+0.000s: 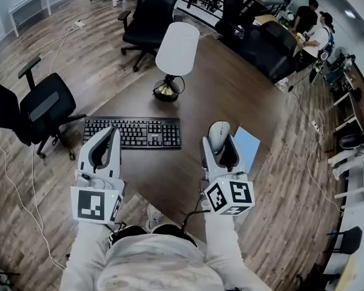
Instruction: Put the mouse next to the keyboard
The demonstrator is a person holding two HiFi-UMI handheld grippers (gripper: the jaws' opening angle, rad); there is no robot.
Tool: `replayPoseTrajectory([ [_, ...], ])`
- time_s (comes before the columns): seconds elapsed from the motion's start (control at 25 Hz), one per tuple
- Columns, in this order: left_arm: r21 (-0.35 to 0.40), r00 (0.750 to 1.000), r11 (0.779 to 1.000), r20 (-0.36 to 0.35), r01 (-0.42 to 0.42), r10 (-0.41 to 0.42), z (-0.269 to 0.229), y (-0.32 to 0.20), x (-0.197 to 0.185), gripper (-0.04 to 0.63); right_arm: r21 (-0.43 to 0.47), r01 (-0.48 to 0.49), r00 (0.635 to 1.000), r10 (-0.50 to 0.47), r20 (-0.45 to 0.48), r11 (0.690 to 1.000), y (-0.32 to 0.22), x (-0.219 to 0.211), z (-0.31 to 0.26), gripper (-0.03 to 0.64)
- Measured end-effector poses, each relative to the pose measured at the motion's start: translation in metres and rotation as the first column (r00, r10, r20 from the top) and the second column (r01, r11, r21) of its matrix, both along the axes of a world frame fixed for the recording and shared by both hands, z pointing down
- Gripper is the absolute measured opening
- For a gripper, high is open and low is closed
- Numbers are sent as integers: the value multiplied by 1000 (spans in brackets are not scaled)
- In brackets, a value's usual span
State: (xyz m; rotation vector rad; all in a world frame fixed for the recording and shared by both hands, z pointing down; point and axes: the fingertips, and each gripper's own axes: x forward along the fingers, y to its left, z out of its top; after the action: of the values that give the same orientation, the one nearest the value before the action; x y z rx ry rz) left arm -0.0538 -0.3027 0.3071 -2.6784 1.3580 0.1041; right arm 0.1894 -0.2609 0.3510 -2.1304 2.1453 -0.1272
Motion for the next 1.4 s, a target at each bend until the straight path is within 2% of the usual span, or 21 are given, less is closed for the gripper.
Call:
replayPoseTrajectory([
  [0.32,-40,1000,999,12,12,-12,17,-17,9,5,-98,4,1000,-1,30,995,-28,20,38,298],
  [0.68,-77,999,997,26,29,-27,34,-31,13,5,-217,14,996,6,89,976,-51,36,92,298],
  [1.4,-138,996,987,60,80,-72,62,-59,15,4,-443,14,997,22,76,896,-97,62,192,298],
])
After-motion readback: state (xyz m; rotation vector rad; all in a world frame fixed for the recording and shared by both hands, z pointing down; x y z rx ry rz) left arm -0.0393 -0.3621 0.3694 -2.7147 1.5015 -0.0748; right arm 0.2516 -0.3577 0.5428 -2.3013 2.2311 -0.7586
